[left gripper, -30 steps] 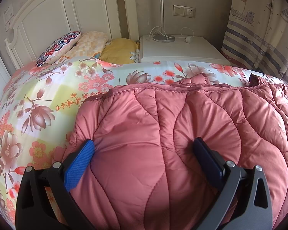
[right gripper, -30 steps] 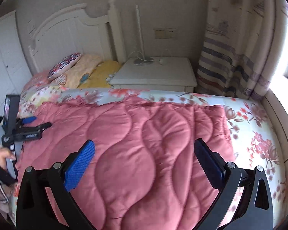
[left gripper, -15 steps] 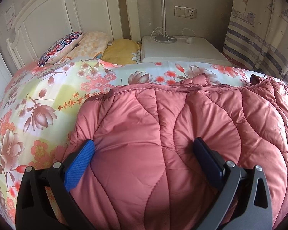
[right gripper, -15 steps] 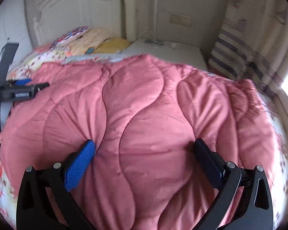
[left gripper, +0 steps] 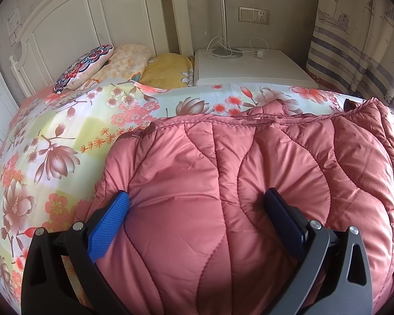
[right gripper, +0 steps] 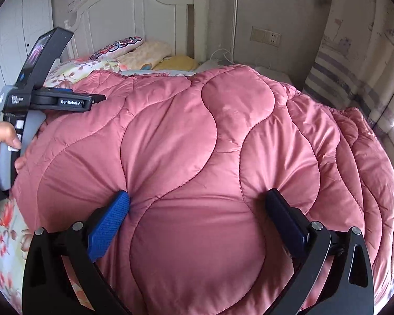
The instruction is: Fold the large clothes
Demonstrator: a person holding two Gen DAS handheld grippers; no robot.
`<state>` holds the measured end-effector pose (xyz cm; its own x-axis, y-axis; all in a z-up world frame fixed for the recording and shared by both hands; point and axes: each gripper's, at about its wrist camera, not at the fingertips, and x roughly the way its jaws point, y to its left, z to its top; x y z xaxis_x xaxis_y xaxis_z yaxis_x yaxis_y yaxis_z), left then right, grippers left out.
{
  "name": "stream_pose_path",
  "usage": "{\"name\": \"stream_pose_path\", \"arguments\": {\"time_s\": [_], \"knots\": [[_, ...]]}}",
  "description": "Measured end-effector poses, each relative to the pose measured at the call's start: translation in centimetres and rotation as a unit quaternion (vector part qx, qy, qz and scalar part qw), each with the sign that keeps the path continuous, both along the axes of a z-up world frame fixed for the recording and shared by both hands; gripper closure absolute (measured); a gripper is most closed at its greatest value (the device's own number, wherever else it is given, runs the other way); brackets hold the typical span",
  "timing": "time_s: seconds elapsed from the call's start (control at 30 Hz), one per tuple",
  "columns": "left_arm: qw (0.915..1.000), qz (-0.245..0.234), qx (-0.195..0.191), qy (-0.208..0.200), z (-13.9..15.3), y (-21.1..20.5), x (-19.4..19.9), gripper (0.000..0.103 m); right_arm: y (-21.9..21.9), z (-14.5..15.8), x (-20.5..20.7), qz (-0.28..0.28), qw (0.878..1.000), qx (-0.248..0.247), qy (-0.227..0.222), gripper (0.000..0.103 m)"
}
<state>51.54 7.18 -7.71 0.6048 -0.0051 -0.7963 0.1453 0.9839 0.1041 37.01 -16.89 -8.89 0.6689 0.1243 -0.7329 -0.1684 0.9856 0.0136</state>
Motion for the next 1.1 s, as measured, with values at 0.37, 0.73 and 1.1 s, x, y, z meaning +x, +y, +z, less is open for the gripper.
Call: {"name": "stream_pose_path", "arguments": {"time_s": [0.37,0.73,1.1], "knots": [[0.9999,0.003,0.011,-0.004,-0.1,-0.2,-0.3,0.002,0.7,-0.6,-2.1,0.005,1.0,-0.017,-0.007,0.004],[0.9999,0.004,0.009,-0.006,-0.1,-0.2,-0.4,0.002,1.4,-1.1,-2.2,0.003,0.999,-0.04,-0.01,0.004],[0.9995,0.004,0.032,0.005,0.2,-0.6,-0.5,0.002,1.4,-1.2,-2.1,-0.001,0.999,-0.033,-0.001,0.004]]}}
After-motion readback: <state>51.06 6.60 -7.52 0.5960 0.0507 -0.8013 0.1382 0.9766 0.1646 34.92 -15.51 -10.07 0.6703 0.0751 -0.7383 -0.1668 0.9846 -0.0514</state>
